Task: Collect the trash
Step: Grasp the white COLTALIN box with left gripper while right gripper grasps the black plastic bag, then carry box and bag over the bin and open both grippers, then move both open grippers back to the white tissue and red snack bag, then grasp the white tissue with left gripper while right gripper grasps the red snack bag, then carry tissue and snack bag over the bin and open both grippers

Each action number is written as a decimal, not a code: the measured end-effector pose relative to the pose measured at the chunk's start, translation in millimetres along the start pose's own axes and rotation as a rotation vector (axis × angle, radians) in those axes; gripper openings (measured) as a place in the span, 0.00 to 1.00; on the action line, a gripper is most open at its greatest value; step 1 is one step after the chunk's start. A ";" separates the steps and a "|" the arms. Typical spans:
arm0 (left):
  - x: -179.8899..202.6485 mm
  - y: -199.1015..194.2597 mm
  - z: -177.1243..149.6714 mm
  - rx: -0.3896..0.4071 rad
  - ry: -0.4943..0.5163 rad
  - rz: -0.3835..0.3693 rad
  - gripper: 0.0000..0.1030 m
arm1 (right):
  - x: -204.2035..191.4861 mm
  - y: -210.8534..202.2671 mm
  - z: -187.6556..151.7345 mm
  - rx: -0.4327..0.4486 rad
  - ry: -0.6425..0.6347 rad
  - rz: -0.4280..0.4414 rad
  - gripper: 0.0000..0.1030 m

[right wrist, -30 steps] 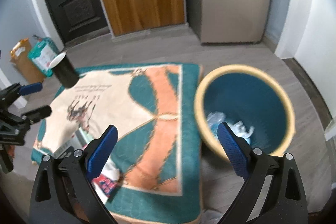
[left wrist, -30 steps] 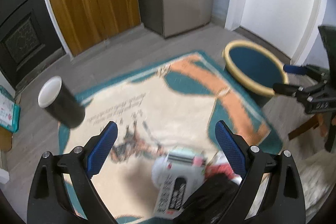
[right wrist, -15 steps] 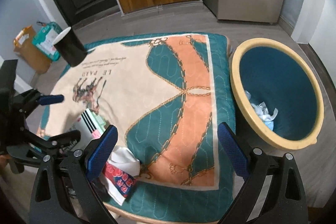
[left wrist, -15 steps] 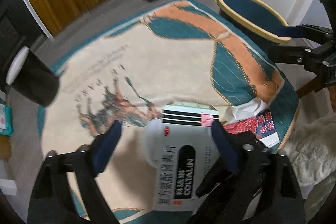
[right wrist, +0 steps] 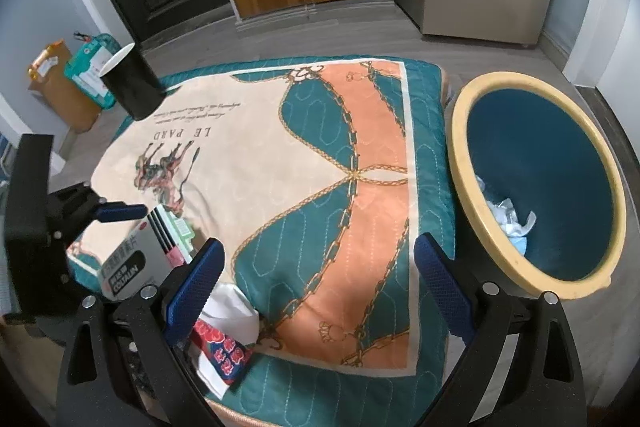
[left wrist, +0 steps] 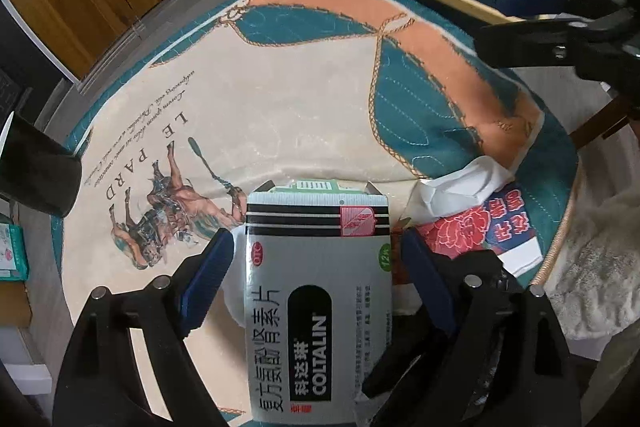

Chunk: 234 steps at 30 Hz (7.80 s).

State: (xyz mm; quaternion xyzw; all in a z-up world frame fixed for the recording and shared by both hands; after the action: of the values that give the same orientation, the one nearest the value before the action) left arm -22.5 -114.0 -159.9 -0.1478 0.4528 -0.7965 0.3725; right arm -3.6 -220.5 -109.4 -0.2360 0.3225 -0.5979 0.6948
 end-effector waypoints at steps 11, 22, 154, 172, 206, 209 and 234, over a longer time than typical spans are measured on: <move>-40.5 -4.4 12.1 0.037 -0.089 0.079 0.68 | -22.7 -19.6 -5.9 -0.006 -0.017 0.095 0.91; -109.1 -40.2 34.9 0.179 -0.274 0.211 0.68 | -98.2 -24.5 -27.2 -0.034 -0.194 0.247 0.91; -31.2 -114.4 133.1 0.465 -0.262 0.116 0.94 | 102.7 -80.5 55.4 0.256 0.166 -0.169 0.92; -49.4 -50.3 6.2 0.217 -0.366 0.295 0.92 | 5.9 -29.0 -29.4 0.049 0.132 -0.117 0.92; -53.3 12.0 -18.6 0.024 -0.395 0.185 0.57 | -20.5 -15.3 2.5 0.141 0.024 -0.001 0.11; -52.3 14.2 -20.5 0.013 -0.408 0.166 0.49 | -17.5 -14.0 4.5 0.141 0.030 0.000 0.11; -41.6 -45.3 92.3 0.284 -0.315 0.174 0.13 | 52.9 -94.2 73.6 0.349 0.177 -0.028 0.11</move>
State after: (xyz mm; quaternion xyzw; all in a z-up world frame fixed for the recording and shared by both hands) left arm 37.8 -126.0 -67.5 -0.1769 0.2836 -0.7842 0.5228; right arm -9.7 -293.1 -0.9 -0.0630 0.2702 -0.6729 0.6858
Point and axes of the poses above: each gripper's, at about its wrist camera, not at the fingertips, and y roughly the way its jaws point, x to its right, z to its top, the point moved 4 cm from there along y, roughly the way its jaws point, and after that the axes turned 13 degrees about x, right-handed, at the moved point
